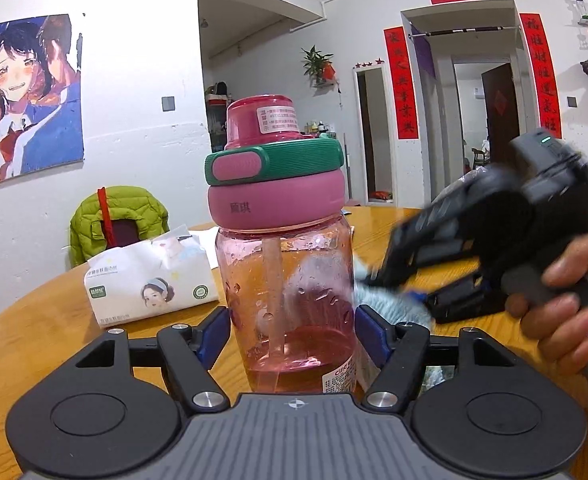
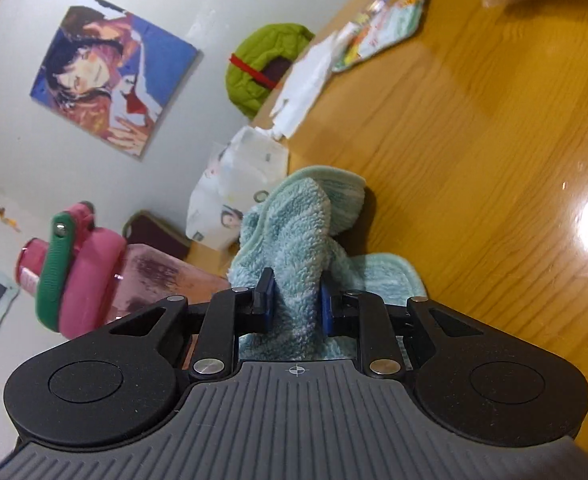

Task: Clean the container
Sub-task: 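Hold the pink bottle with the left tool while the right tool wipes its side with the towel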

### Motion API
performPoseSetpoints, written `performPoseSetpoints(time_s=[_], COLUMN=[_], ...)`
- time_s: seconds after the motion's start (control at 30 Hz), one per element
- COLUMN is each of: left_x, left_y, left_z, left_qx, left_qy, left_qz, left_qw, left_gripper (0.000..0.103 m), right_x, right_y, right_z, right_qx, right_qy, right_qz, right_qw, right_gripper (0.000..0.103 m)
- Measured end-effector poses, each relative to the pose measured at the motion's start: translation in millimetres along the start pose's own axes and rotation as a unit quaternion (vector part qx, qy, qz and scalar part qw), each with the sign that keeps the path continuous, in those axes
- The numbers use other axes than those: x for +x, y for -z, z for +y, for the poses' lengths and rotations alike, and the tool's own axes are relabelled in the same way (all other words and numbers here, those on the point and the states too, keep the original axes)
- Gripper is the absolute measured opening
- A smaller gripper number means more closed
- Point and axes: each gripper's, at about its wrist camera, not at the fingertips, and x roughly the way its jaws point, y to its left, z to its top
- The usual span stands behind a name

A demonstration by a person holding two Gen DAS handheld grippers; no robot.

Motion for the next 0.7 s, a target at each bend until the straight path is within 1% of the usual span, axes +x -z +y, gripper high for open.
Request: performPoseSetpoints(time_s=[0.07, 0.1, 0.13, 0.17, 0.23, 0.3, 0.33, 0.43, 0.47, 0.53, 0.6, 0.63, 0.7], left_x=[0, 0, 1, 1, 3, 4, 4, 4, 3, -5, -11, -14, -15], left_y=[0, 0, 0, -1, -1, -1, -1, 0, 0, -1, -3, -4, -3], left_z=[0, -1, -1, -2, -2, 2, 3, 3, 2, -5, -15, -20, -26], left_qx=[-0.001, 0.0, 0.001, 0.002, 0.003, -0.002, -0.005, -0.014, -0.018, -0.02, -0.013, -0.009, -0.001], left_qy=[0.0, -0.001, -0.002, -0.002, -0.004, 0.002, 0.004, 0.004, 0.001, -0.013, -0.039, -0.047, -0.033], left_qz=[0.0, 0.0, 0.0, 0.0, 0.001, 0.0, -0.001, 0.005, 0.008, 0.009, 0.005, 0.004, 0.003], left_qw=[1.0, 1.0, 1.0, 1.0, 1.0, 1.0, 1.0, 0.9999, 0.9998, 0.9997, 0.9991, 0.9988, 0.9995], left_gripper=[0.066, 0.066, 0.066, 0.066, 0.066, 0.066, 0.066, 0.065, 0.071, 0.079, 0.079, 0.078, 0.077], right_x=[-14, -21, -29, -32, -23, -7, 1, 6, 3, -3, -5, -6, -2], right_y=[-6, -8, -11, -11, -6, -3, -3, -2, -2, -4, -9, -12, -20], right_z=[-3, -4, -5, -5, -1, -2, -4, -4, -1, 0, -4, -5, -8], right_qx=[0.03, 0.045, 0.06, 0.062, 0.048, 0.037, 0.022, -0.001, -0.013, -0.014, 0.003, 0.012, 0.03], right_qy=[-0.069, -0.123, -0.176, -0.193, -0.144, -0.064, -0.009, 0.027, 0.029, 0.016, -0.009, -0.022, -0.045], right_qz=[-0.027, -0.039, -0.05, -0.053, -0.035, -0.013, 0.009, 0.018, 0.008, -0.019, -0.046, -0.059, -0.067], right_qw=[0.997, 0.991, 0.981, 0.978, 0.988, 0.997, 1.0, 0.999, 0.999, 1.0, 0.999, 0.998, 0.996], right_gripper=[0.022, 0.022, 0.022, 0.022, 0.023, 0.023, 0.023, 0.023, 0.023, 0.023, 0.023, 0.023, 0.023])
